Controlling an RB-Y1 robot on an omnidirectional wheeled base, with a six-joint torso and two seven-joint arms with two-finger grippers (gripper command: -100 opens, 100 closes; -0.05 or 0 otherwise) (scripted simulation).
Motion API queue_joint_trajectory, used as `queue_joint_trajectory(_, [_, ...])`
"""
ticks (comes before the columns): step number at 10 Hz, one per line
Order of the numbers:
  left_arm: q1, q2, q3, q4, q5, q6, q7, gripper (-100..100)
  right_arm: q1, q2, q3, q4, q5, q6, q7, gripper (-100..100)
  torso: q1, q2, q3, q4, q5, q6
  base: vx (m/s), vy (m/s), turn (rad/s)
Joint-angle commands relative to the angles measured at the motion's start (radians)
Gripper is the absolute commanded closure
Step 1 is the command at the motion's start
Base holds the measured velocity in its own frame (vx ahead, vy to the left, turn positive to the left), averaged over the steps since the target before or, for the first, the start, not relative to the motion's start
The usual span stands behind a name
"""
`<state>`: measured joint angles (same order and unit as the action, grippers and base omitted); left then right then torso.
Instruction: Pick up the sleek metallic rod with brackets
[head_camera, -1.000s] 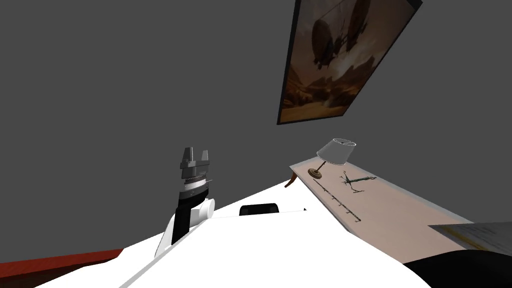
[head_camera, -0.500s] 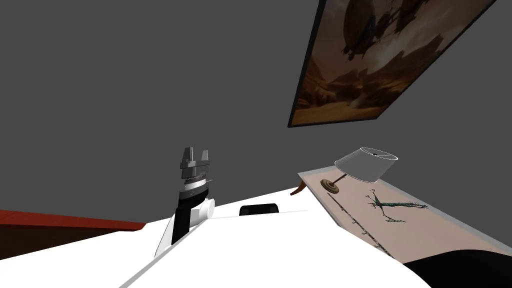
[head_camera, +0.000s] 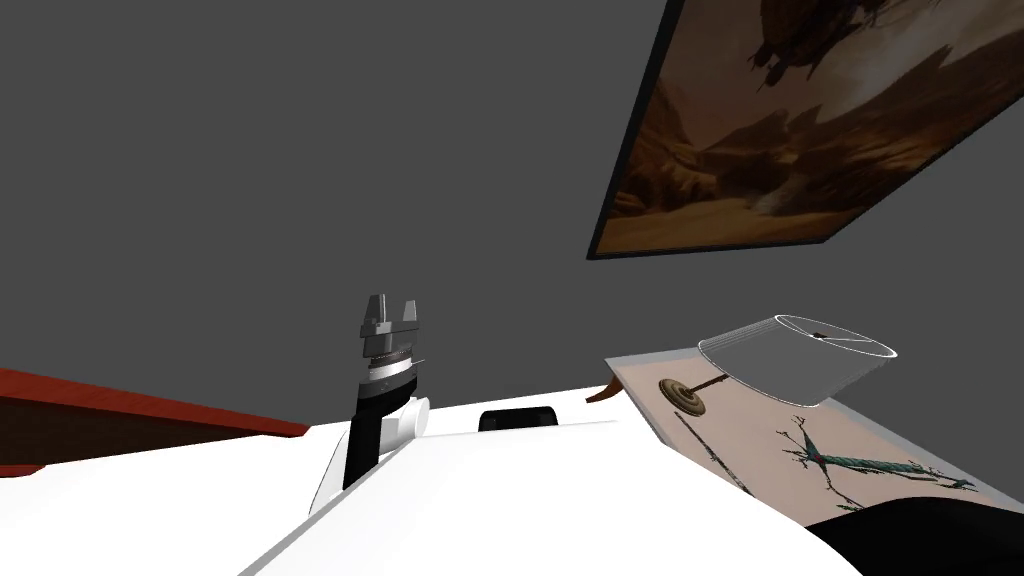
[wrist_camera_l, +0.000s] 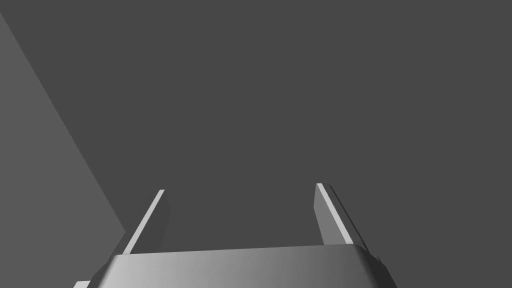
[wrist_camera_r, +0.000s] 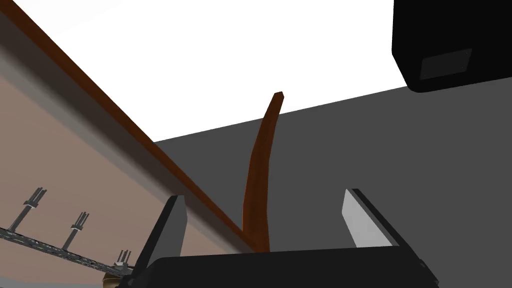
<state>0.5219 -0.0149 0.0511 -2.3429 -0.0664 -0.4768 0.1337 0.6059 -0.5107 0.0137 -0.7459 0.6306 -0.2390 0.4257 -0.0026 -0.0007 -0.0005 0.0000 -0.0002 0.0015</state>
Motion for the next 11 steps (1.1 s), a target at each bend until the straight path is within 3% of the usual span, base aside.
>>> queue_joint_trajectory(1, [0.0,0.0,0.0,0.0,0.0,0.0,0.0,0,0.018,-0.02,0.016,0.021,0.01,0.025,0.005,-100,0.0,0.0,0.0,0.0,0.0,0.0,0.044,-0.045,0.204])
queue_joint_trajectory(6, [0.0,0.0,0.0,0.0,0.0,0.0,0.0,0,0.029,-0.034,0.023,0.051,0.018,0.037,0.021,-100,0.0,-0.001,-0.001,0.0,0.0,0.0,0.037,-0.041,0.079])
queue_joint_trajectory(8, [0.0,0.0,0.0,0.0,0.0,0.0,0.0,0,0.049,-0.059,0.037,0.101,0.031,0.058,0.053,-100,0.0,-0.001,0.0,0.0,0.0,-0.001,0.057,-0.071,0.21])
queue_joint_trajectory(11, [0.0,0.0,0.0,0.0,0.0,0.0,0.0,0,0.049,-0.059,0.037,0.101,0.031,0.058,0.053,-100,0.0,-0.001,0.0,0.0,0.0,0.0,0.033,-0.05,0.022])
